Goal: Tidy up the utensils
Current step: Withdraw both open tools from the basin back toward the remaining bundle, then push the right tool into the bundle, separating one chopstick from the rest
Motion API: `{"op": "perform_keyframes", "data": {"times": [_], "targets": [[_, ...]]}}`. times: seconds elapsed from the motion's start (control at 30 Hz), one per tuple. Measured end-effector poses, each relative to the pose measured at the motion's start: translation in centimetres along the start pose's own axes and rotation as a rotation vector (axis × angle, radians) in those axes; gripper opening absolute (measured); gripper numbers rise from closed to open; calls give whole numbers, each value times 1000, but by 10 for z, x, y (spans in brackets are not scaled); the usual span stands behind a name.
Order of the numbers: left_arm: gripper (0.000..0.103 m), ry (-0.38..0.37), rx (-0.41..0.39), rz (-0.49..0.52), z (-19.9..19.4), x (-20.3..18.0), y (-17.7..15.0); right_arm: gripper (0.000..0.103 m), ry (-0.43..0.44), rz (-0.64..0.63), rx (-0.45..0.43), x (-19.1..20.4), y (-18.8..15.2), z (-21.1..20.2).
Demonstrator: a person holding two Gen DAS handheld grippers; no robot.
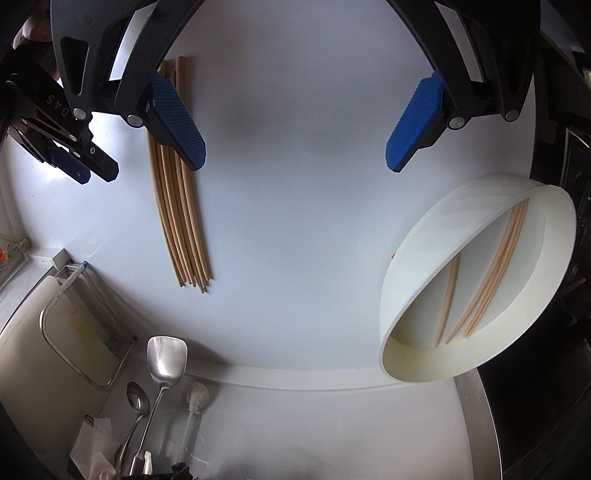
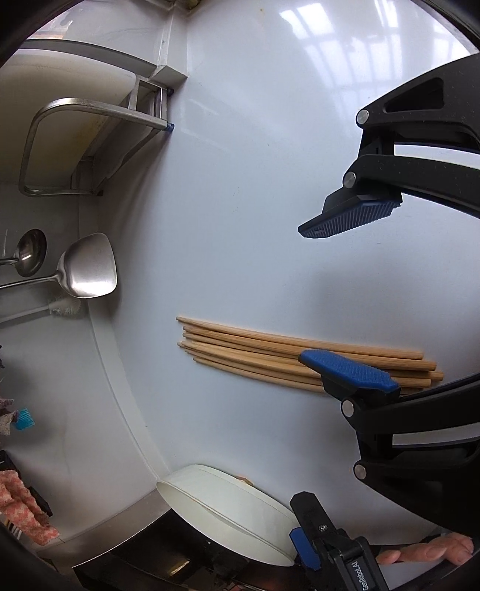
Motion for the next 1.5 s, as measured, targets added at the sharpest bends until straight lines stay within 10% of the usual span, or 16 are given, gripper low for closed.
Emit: {"op": "perform_keyframes", "data": {"times": [1.5], "targets": [[96, 1, 25, 6, 33, -1, -3, 70, -138, -108, 44, 21, 0, 49]]}}
Point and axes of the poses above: each gripper's, at about its wrist camera, not at the fingertips, and z roughly the way its jaws point, x to its left, y to its top, the point moved 3 cm from there along z, roughly the way its jaws point, and after that the axes turned 8 degrees about y, right-handed, at the moved point
